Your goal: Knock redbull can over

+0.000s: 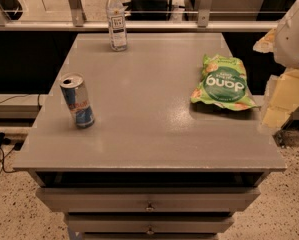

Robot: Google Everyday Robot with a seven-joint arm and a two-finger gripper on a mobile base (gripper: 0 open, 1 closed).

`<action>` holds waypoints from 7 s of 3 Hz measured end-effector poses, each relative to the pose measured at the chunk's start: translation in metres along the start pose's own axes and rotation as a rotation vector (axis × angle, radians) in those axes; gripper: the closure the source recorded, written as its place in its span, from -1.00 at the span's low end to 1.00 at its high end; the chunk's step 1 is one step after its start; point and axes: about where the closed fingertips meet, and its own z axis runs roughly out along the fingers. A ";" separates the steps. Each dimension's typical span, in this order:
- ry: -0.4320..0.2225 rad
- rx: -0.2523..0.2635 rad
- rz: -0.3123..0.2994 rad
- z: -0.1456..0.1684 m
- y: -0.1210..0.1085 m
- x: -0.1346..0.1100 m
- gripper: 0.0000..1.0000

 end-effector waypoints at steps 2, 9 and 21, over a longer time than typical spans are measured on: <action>-0.016 -0.004 -0.009 0.004 -0.001 -0.006 -1.00; -0.756 -0.298 0.004 0.151 0.024 -0.294 -1.00; -0.232 -0.192 -0.210 0.163 0.000 -0.225 0.67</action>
Offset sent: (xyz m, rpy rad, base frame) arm 0.0080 0.0125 -0.0103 0.0321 0.0211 0.0330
